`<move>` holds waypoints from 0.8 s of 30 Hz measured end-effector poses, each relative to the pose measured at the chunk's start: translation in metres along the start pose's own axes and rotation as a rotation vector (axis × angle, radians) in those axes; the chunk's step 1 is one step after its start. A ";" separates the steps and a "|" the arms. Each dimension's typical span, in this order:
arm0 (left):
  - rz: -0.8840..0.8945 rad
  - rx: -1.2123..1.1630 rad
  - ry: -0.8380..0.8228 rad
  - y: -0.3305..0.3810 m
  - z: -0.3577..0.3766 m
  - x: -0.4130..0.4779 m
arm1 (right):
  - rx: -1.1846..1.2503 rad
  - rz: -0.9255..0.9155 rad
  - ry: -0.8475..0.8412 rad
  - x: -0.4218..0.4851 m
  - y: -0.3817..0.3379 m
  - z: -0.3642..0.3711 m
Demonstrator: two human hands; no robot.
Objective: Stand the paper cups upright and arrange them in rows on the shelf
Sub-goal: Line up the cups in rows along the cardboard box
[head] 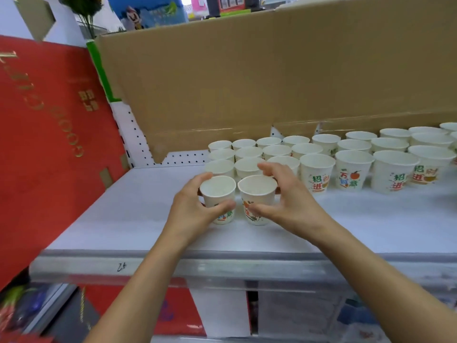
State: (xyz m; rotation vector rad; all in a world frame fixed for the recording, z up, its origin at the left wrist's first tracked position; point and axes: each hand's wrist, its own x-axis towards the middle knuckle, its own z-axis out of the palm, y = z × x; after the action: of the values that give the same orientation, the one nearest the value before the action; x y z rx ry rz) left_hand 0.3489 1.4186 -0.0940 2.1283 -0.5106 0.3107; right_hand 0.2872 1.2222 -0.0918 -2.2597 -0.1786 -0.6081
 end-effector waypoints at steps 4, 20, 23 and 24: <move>0.010 -0.075 0.002 -0.007 -0.002 -0.002 | 0.021 0.081 0.066 -0.004 0.001 0.011; 0.023 -0.054 -0.005 -0.014 -0.002 0.010 | 0.086 0.199 0.093 0.013 0.000 0.022; 0.028 -0.089 0.016 -0.015 -0.005 0.010 | 0.114 0.216 0.105 0.010 -0.001 0.021; 0.037 -0.117 0.019 -0.015 -0.007 0.010 | 0.123 0.216 0.120 0.008 -0.002 0.020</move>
State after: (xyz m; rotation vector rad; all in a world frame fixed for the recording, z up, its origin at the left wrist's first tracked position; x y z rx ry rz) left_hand 0.3647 1.4300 -0.0968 2.0028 -0.5445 0.3141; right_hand 0.3009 1.2377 -0.0981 -2.0824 0.0841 -0.5978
